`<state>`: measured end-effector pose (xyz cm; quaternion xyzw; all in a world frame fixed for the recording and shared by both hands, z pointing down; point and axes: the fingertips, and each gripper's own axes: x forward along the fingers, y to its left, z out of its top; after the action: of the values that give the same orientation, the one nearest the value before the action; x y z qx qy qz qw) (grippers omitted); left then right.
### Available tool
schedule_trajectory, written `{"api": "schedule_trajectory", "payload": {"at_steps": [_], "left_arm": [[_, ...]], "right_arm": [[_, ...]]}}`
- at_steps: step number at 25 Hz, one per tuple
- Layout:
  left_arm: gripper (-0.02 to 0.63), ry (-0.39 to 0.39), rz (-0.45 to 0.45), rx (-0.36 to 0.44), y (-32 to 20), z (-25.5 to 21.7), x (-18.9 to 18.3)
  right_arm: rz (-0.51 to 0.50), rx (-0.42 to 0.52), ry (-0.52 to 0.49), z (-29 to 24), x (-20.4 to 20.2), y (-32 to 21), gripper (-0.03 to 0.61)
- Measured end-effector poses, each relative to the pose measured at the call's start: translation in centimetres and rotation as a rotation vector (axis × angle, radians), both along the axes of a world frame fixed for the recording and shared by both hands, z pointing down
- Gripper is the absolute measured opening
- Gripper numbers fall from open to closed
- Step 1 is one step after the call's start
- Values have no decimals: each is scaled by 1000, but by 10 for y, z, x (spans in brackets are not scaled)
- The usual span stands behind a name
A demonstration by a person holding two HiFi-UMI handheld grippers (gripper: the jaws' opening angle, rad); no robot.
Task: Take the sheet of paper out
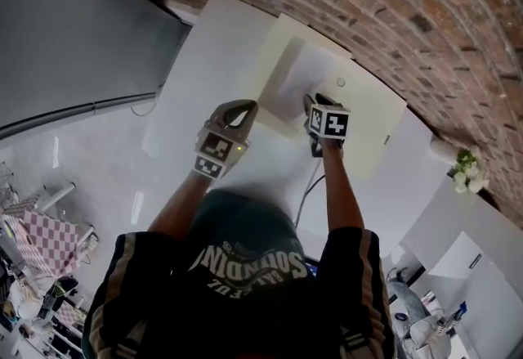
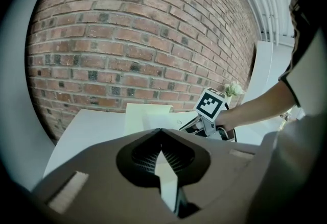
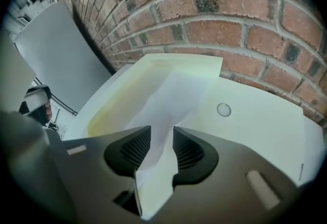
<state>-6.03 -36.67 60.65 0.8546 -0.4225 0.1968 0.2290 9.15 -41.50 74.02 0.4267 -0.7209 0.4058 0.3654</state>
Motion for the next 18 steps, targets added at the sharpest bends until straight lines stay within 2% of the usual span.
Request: {"api": "schedule_trajectory", "payload": {"at_steps": [6,12,18], "left_arm": [[11,-9,-19,-9,4,3,-10],[11,-6,-37,-16,6,5,-14],[11,-4,-43,-14,9,5,-16]], "right_arm": [[-20,-74,18,19,-2,-2,137],[-14,-113,43,31,0,-5,104],[16,-113,80,35,10,-8,12]]}}
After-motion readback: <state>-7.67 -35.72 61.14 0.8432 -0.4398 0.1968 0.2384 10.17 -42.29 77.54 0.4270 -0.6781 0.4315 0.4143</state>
